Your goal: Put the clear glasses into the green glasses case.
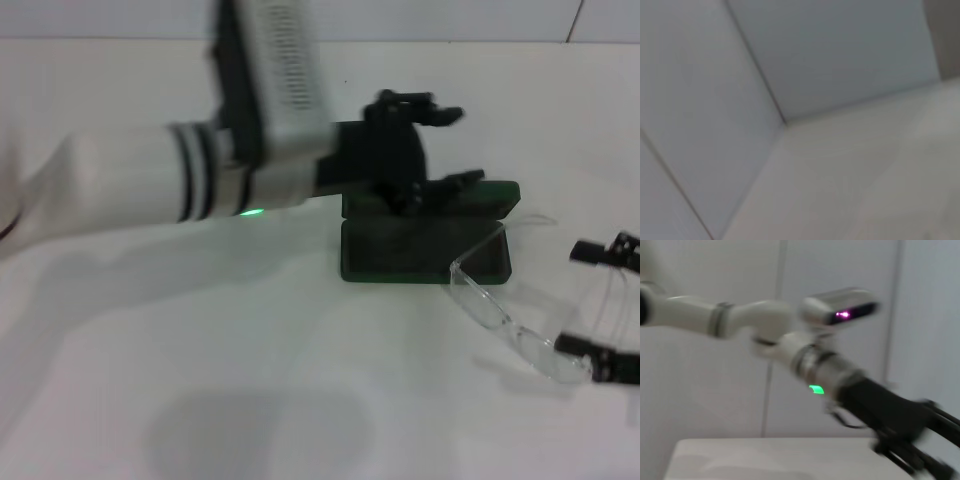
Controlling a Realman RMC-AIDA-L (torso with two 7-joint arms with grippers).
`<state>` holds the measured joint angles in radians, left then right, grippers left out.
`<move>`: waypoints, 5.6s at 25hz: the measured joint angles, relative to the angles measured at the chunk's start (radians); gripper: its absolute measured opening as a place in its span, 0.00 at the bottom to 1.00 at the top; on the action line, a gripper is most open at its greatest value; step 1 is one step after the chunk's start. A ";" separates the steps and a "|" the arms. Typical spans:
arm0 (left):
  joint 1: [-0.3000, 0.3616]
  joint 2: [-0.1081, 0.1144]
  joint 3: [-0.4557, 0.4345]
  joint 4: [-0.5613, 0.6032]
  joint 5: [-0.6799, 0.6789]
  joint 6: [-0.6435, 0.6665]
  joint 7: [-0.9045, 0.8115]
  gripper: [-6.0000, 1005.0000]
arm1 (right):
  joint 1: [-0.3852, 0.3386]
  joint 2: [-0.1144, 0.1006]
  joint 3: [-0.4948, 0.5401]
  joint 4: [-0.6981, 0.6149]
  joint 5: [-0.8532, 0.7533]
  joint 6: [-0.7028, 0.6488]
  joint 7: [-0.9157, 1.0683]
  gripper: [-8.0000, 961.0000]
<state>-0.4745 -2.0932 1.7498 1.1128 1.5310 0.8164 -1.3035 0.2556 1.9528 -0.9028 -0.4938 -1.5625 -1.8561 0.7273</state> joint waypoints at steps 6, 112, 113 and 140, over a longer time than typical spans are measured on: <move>0.180 0.001 -0.079 -0.210 -0.611 0.253 0.432 0.62 | -0.002 -0.008 0.021 -0.210 -0.011 0.016 0.312 0.89; 0.085 0.001 -0.170 -0.835 -0.991 0.618 0.767 0.61 | 0.338 0.067 -0.771 -0.909 -0.930 0.238 1.762 0.24; 0.085 0.001 -0.170 -0.835 -0.991 0.618 0.767 0.61 | 0.336 0.067 -0.772 -0.910 -0.930 0.238 1.756 0.19; 0.120 -0.014 -0.159 -0.845 -0.999 0.691 0.837 0.60 | 0.173 0.067 -0.332 -1.055 -0.589 0.004 1.376 0.16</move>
<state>-0.3541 -2.1072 1.5911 0.2680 0.5323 1.5077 -0.4662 0.4291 2.0200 -1.2351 -1.5489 -2.1514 -1.8519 2.1028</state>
